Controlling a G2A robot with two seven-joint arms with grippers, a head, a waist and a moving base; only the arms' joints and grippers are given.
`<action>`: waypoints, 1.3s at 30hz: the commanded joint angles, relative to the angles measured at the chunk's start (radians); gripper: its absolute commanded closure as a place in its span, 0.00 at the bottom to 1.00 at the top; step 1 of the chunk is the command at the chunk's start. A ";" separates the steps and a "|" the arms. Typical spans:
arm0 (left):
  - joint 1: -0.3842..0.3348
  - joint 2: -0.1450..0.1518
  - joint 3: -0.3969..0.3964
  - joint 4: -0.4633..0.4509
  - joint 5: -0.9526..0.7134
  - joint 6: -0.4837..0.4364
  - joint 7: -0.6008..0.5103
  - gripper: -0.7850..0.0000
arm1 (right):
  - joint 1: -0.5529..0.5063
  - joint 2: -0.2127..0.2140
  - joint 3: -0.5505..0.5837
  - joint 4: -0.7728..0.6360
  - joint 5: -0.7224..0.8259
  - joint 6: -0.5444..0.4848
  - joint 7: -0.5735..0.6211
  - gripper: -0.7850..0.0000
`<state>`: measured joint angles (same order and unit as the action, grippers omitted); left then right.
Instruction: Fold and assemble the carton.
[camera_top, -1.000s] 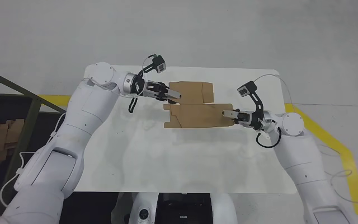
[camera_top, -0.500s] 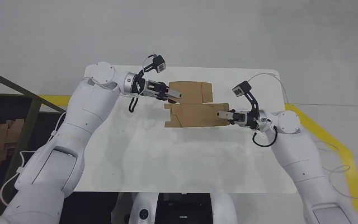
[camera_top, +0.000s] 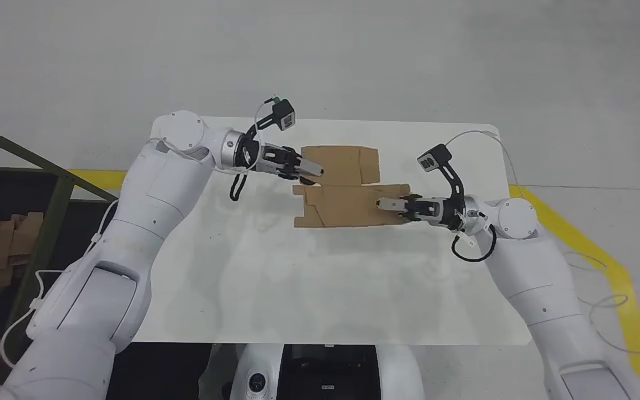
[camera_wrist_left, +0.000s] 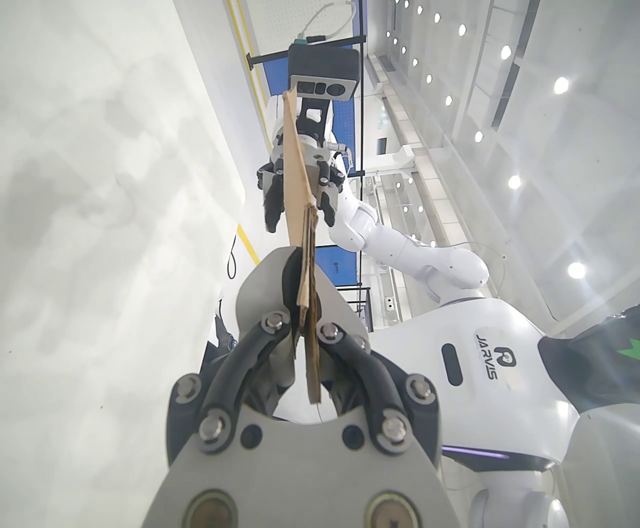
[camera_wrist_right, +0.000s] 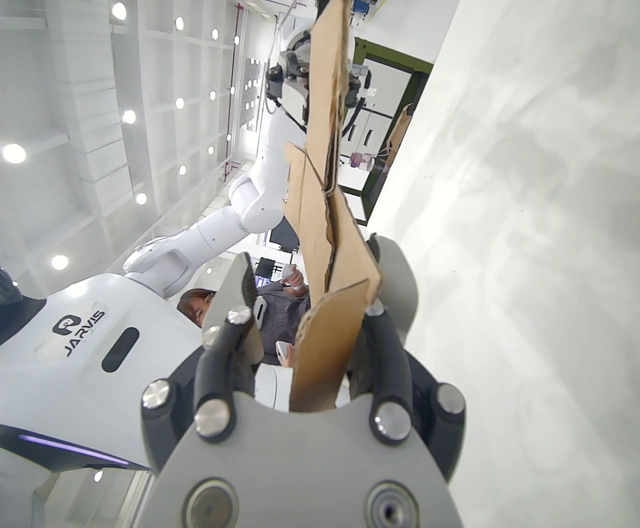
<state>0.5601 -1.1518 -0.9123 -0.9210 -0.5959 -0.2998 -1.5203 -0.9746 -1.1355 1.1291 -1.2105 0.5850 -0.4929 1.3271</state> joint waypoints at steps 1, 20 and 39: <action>0.000 0.000 0.000 0.000 0.006 -0.003 0.003 1.00 | 0.000 0.001 -0.002 0.000 0.003 0.000 0.000 0.88; 0.006 0.007 -0.026 -0.014 0.026 -0.010 0.010 0.00 | 0.026 0.002 -0.025 0.051 -0.005 0.015 -0.012 1.00; 0.073 0.043 -0.110 -0.090 0.031 0.003 0.007 0.00 | 0.027 0.005 -0.034 0.036 -0.106 0.074 -0.095 1.00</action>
<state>0.6307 -1.1092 -1.0210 -1.0086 -0.5642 -0.2980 -1.5131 -0.9471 -1.1308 1.0949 -1.1749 0.4803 -0.4200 1.2347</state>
